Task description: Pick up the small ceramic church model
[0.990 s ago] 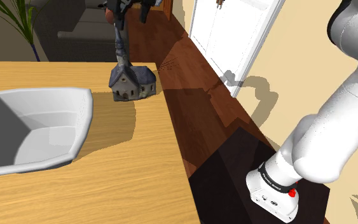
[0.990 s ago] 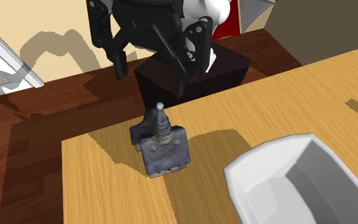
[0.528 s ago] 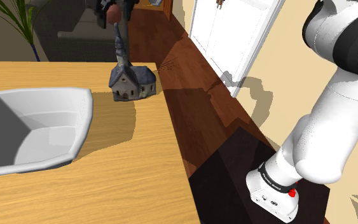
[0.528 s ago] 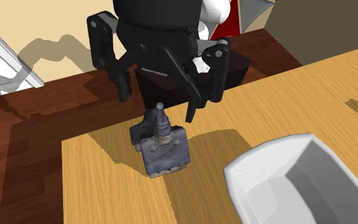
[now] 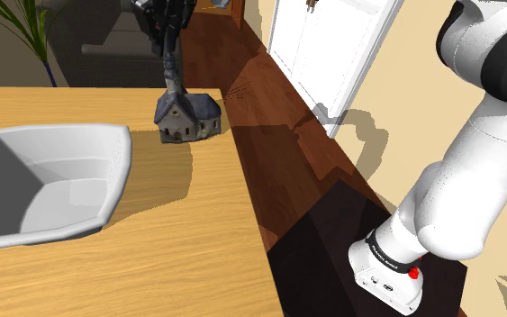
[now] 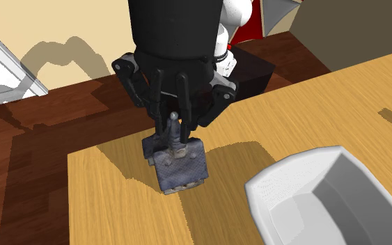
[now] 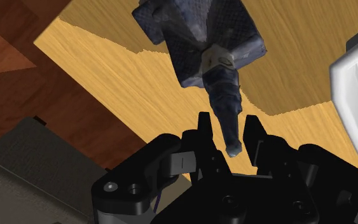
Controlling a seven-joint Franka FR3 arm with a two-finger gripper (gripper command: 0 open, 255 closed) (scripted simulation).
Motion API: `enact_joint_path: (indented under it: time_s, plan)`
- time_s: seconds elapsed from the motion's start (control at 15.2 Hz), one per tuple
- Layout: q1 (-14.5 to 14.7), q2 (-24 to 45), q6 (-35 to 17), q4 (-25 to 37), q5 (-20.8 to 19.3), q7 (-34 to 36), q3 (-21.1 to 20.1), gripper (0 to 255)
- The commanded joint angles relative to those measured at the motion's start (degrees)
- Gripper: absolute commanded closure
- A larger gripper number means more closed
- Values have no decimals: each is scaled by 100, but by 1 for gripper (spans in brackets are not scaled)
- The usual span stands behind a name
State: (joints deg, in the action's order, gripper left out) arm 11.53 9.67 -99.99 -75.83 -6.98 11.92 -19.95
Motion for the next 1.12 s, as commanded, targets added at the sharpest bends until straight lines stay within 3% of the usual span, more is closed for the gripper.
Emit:
enact_joint_path:
  time_s: [0.0,0.4,1.06]
  plan:
    - [-1,-3,-6,-9,1,-1,1,255]
    - [5,9,10,17,-5,5,-2,255]
    - [220,569,1075,1610,-240,27,-40,255]
